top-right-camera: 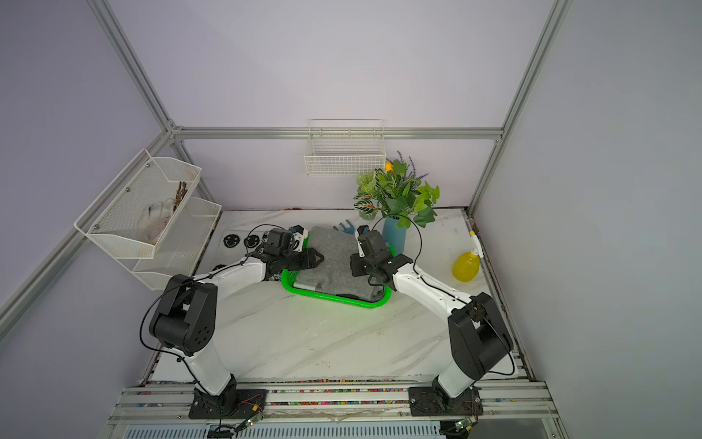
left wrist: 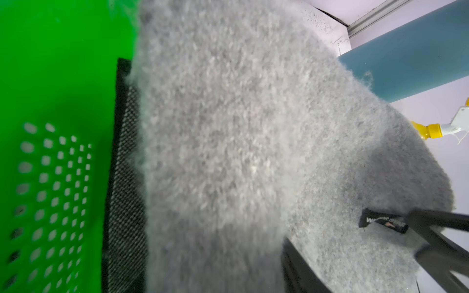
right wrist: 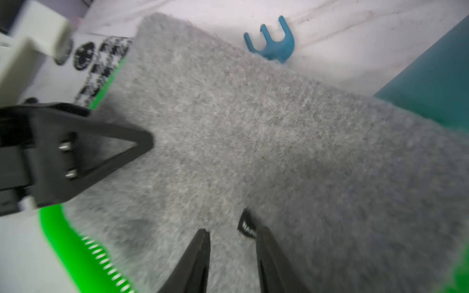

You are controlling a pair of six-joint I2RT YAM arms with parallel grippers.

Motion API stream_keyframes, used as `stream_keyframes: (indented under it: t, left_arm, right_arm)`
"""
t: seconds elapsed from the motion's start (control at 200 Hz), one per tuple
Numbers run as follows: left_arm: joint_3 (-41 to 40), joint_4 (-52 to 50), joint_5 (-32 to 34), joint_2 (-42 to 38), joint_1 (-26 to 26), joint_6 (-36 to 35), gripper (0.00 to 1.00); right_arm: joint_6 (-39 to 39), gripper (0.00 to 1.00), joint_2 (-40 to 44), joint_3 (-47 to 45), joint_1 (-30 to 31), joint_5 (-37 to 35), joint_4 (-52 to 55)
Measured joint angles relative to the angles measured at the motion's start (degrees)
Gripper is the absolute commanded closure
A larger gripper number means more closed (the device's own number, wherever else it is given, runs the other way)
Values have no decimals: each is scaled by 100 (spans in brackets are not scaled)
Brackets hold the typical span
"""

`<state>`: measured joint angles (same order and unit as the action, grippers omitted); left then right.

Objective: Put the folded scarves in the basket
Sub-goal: Place the scarf in the basket.

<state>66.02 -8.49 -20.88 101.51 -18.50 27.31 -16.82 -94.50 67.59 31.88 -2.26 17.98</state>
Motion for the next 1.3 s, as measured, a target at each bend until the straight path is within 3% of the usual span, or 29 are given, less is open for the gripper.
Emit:
stream_keyframes:
  t: [0.315, 0.635, 0.895, 1.065, 1.17, 1.3]
  left_arm:
    - [210, -516, 289, -295, 52, -240, 46]
    - [94, -632, 450, -1045, 52, -280, 47]
    - [304, -129, 343, -1058, -673, -197, 50]
    - [-461, 444, 763, -1436, -929, -79, 50]
    - [-428, 437, 793, -1346, -927, -79, 48]
    - [-428, 238, 1550, -1473, -940, -190, 47]
  right_arm:
    - [50, 65, -402, -87, -4, -828, -2]
    - [61, 65, -498, -114, -76, -846, -4]
    - [66, 65, -216, -345, -76, -732, -35]
    - [66, 65, -212, -345, -76, -708, -33]
    - [66, 65, -212, -345, -76, -706, -28]
    - [68, 65, -201, -354, -76, -717, -28]
